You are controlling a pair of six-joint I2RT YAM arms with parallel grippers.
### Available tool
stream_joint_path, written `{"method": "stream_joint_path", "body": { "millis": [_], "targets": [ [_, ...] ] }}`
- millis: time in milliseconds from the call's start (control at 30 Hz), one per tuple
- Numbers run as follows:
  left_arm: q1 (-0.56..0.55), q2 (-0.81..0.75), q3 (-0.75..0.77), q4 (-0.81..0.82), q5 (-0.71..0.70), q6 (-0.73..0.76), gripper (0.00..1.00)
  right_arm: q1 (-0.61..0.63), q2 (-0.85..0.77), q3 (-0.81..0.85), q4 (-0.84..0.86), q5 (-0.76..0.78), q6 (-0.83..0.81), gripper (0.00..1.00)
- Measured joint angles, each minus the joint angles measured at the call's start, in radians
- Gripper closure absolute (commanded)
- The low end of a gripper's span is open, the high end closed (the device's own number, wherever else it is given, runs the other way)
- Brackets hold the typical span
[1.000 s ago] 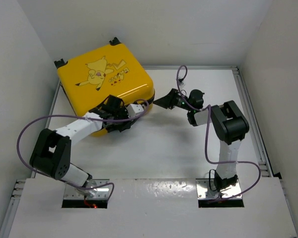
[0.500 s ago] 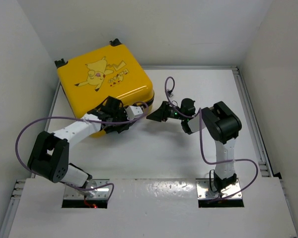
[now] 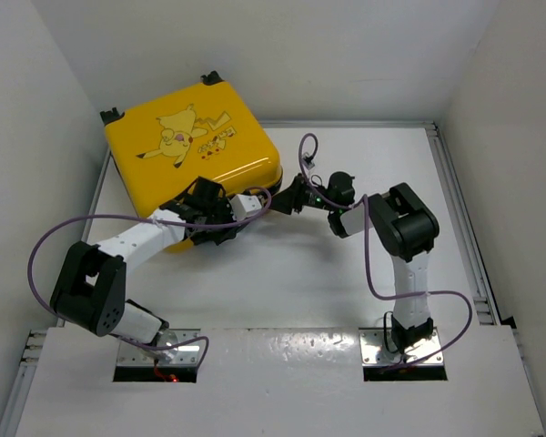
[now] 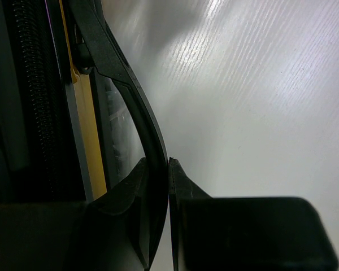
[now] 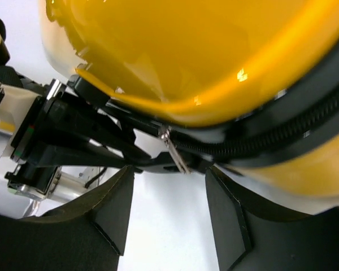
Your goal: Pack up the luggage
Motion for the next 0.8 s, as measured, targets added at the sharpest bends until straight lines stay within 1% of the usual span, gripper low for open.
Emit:
{"method": "stream_joint_path", "body": {
  "millis": [167, 300, 433, 800],
  "targets": [
    [0.0, 0.0, 0.0, 0.0, 0.0, -0.001, 1.0, 0.008, 0.037, 0.04, 0.006, -0.018, -0.003, 0.47],
    [0.0, 0.0, 0.0, 0.0, 0.0, -0.003, 1.0, 0.014, 0.062, 0.049, 0.005, -0.018, -0.003, 0.5],
    [0.0, 0.0, 0.0, 0.0, 0.0, -0.004, 1.0, 0.018, 0.067, 0.052, 0.006, -0.018, -0.003, 0.5],
    [0.0, 0.0, 0.0, -0.001, -0.002, -0.007, 1.0, 0.031, 0.068, 0.076, -0.003, -0.027, 0.006, 0.59]
  ]
}}
